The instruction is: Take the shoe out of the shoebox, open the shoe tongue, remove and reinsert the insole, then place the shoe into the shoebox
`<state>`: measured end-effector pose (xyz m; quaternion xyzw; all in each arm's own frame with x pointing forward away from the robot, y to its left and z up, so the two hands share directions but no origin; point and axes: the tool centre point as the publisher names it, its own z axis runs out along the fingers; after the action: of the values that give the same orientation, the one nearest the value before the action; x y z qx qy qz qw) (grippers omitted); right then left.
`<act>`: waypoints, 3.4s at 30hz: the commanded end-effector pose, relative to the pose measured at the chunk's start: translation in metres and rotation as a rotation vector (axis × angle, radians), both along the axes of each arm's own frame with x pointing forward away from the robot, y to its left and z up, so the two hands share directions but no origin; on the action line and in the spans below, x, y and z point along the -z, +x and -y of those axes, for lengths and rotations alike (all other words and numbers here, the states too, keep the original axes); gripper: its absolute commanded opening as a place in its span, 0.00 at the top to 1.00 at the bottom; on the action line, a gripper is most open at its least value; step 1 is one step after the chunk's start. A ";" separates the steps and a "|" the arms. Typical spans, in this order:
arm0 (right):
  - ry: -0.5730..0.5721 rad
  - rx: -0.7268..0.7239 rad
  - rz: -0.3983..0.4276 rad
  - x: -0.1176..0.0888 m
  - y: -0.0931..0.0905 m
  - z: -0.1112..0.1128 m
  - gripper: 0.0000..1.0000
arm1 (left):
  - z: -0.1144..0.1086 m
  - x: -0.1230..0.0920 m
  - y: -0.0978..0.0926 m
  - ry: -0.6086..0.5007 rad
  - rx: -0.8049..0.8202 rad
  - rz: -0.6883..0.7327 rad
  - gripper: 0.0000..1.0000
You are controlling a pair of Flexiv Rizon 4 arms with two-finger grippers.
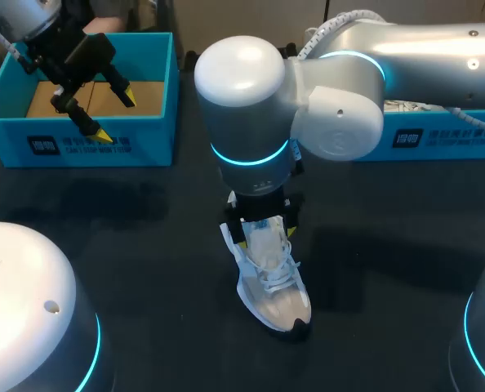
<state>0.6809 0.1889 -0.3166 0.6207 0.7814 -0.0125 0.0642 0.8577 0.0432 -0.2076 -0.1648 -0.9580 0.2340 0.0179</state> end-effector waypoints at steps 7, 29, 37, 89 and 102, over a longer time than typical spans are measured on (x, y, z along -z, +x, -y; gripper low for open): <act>0.013 -0.047 0.027 -0.030 -0.034 0.004 0.53 | 0.000 0.000 -0.001 0.002 0.000 0.001 0.00; 0.035 -0.184 0.027 0.025 0.026 0.002 0.64 | 0.000 0.000 -0.001 0.002 0.000 0.001 0.00; 0.015 -0.197 0.034 0.028 0.026 0.006 0.67 | 0.000 0.000 -0.001 0.002 0.000 0.001 0.00; -0.109 -1.198 0.139 -0.046 0.063 -0.002 0.00 | 0.000 0.000 -0.001 0.002 0.000 0.001 0.00; -0.134 -1.505 0.118 -0.026 0.103 -0.030 0.00 | 0.000 0.000 -0.001 0.002 0.000 0.001 0.00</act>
<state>0.7667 0.2090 -0.2763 -0.0707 0.9849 0.0213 0.1563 0.8577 0.0432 -0.2076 -0.1648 -0.9580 0.2340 0.0179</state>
